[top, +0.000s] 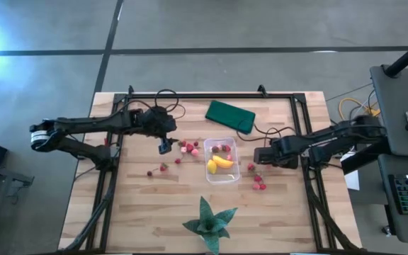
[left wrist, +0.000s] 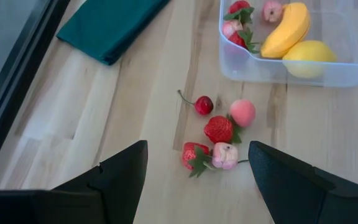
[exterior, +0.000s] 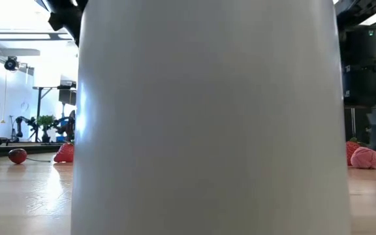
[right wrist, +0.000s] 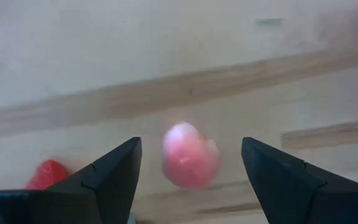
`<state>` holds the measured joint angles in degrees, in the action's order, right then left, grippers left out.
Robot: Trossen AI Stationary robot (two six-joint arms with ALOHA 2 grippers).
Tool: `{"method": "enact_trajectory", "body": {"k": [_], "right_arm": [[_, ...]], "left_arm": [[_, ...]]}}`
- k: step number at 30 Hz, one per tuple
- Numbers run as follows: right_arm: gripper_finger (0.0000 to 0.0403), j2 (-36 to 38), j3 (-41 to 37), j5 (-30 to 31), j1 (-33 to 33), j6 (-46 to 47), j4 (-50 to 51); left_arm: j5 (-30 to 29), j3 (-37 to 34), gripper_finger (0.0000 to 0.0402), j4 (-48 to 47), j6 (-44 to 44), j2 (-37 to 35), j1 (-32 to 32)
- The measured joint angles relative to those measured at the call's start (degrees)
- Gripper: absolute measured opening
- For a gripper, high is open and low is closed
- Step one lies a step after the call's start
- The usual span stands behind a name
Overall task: Pick and placing Produce into tupperware
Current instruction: Put the peach into the transparent bin
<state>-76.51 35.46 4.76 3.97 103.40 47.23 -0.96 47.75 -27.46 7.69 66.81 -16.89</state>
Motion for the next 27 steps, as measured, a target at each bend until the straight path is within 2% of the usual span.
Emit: {"method": "enact_trajectory", "body": {"k": [8,27], "right_arm": [[0.0248,-2.4,0.5,-0.5,0.1,-0.6,-1.5],[0.0142,-1.6,1.5,-0.1,0.1,-3.3,-4.4]], "left_arm": [[0.0,0.0,0.0265,0.0,0.0,0.0,0.0],[0.1,-0.1,0.0265,-0.1,0.1,-0.2,-0.5]]}}
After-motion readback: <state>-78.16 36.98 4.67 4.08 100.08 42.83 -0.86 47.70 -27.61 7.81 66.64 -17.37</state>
